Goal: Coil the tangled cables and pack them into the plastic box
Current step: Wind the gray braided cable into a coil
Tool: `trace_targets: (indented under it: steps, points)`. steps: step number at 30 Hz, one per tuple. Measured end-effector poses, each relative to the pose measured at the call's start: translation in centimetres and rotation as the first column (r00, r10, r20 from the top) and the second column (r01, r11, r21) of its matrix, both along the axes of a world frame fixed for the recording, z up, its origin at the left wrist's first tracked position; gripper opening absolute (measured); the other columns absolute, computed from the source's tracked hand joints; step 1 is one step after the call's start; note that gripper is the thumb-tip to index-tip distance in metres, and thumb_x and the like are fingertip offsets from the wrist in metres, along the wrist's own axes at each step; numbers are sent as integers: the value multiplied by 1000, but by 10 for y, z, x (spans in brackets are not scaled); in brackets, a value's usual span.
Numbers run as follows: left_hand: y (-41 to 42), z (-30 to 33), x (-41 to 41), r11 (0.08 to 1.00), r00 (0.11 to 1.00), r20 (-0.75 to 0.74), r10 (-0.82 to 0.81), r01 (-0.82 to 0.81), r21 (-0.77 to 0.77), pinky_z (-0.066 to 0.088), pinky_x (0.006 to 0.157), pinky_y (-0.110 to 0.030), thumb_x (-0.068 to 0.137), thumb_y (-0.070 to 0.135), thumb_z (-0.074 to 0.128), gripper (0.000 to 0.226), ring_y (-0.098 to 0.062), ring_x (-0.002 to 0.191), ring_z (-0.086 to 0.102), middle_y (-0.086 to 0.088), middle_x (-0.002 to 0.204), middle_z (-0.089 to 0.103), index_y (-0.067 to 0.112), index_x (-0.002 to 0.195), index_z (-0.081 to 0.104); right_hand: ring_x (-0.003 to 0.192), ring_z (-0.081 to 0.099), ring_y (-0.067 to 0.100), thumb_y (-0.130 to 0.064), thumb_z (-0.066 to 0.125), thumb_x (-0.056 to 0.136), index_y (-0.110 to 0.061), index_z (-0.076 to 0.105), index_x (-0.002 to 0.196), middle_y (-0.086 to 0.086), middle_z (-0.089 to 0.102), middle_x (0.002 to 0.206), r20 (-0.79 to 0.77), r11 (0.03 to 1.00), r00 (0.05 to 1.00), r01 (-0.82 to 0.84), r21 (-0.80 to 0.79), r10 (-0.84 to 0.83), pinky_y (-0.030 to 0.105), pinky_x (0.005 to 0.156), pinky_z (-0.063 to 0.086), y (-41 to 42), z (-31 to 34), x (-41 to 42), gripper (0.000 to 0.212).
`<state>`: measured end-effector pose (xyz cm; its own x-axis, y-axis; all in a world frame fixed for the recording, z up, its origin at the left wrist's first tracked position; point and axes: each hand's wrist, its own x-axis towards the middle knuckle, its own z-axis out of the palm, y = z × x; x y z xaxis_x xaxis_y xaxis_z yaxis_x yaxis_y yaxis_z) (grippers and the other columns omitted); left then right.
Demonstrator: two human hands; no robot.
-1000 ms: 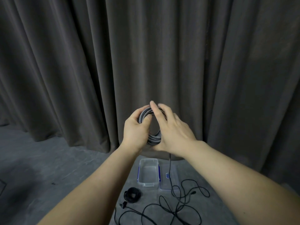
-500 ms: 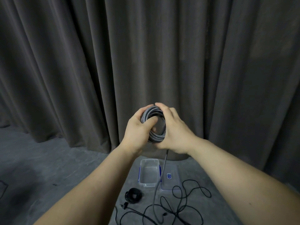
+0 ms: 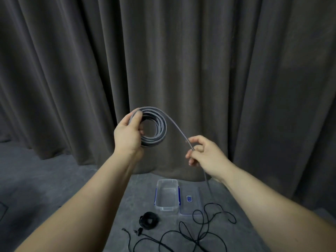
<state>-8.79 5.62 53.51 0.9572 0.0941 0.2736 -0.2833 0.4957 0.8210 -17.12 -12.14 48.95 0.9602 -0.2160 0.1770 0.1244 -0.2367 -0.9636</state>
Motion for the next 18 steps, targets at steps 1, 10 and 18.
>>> trace_targets:
  steps: [1, 10, 18]
  points:
    - [3, -1, 3, 999, 999, -18, 28, -28, -15, 34, 51, -19, 95, 16, 58, 20, -5, 51, 38, 7, 67, 58, 9, 112, 66, 50, 52, 10, 11, 46, 89, -7, 53, 113, 5, 63, 71, 9, 998, 999, 45, 45, -46, 17, 50, 46, -1, -3, -1, 31]
    - [5, -14, -4, 900, 952, 122, 282, -306, 311, 40, 60, 0, 93, 27, 62, 17, 13, 66, 59, 16, 84, 64, 18, 106, 68, 107, 60, 21, -16, 50, 85, -23, 68, 109, -2, 69, 111, 2, 415, 998, -21, -910, 56, 31, 89, 48, 27, 28, -9, 31]
    - [5, -25, -15, 798, 975, 217, 49, -168, 579, 50, 88, -18, 96, 30, 57, 17, -3, 94, 65, 7, 97, 71, 20, 101, 70, 90, 68, 5, 4, 54, 87, -21, 69, 93, -4, 73, 92, -44, 699, 903, -361, -617, 427, 19, 87, 50, 42, 65, 1, 30]
